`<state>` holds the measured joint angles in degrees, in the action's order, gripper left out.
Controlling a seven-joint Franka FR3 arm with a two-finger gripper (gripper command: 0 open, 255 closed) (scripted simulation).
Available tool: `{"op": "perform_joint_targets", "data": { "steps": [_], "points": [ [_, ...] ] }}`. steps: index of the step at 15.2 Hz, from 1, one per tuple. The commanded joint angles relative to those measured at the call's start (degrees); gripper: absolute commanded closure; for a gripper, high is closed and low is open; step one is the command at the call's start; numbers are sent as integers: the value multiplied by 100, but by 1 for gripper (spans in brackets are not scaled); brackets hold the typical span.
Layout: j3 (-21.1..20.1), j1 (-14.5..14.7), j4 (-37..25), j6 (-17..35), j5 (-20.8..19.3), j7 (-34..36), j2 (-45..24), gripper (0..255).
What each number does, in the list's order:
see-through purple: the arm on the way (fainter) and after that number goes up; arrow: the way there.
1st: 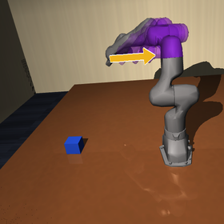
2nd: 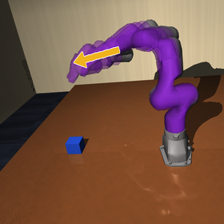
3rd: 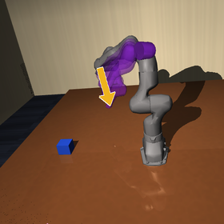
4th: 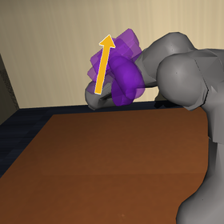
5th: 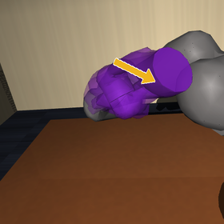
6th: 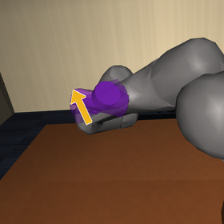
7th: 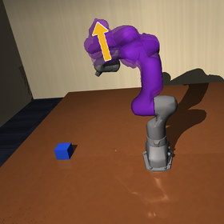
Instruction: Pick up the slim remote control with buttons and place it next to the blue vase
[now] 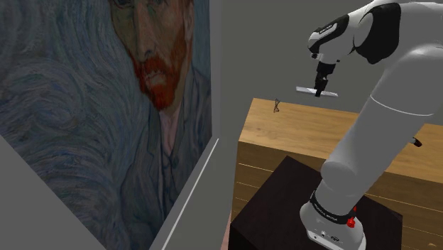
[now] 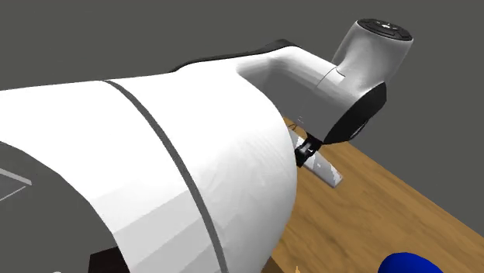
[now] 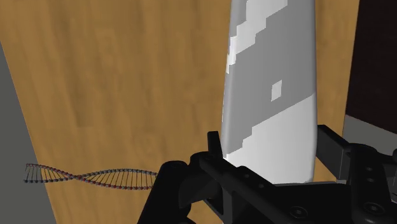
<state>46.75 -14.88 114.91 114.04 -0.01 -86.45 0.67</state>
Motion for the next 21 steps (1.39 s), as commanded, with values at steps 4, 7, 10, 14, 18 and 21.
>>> {"op": "perform_joint_targets", "data": {
  "steps": [4, 7, 10, 14, 18, 21],
  "points": [
    [321, -311, 179, 31, -195, -559, 222, 255],
    [543, -501, 175, 24, -219, -961, 236, 255],
    [780, -696, 113, 10, -170, -1415, 167, 255],
    [1109, -979, -61, -24, 45, -2118, -80, 255],
    [1409, -1381, -364, -104, 493, -2991, -560, 255],
    [1382, -1429, -207, 108, 612, -3076, -677, 255]
  ]
}}
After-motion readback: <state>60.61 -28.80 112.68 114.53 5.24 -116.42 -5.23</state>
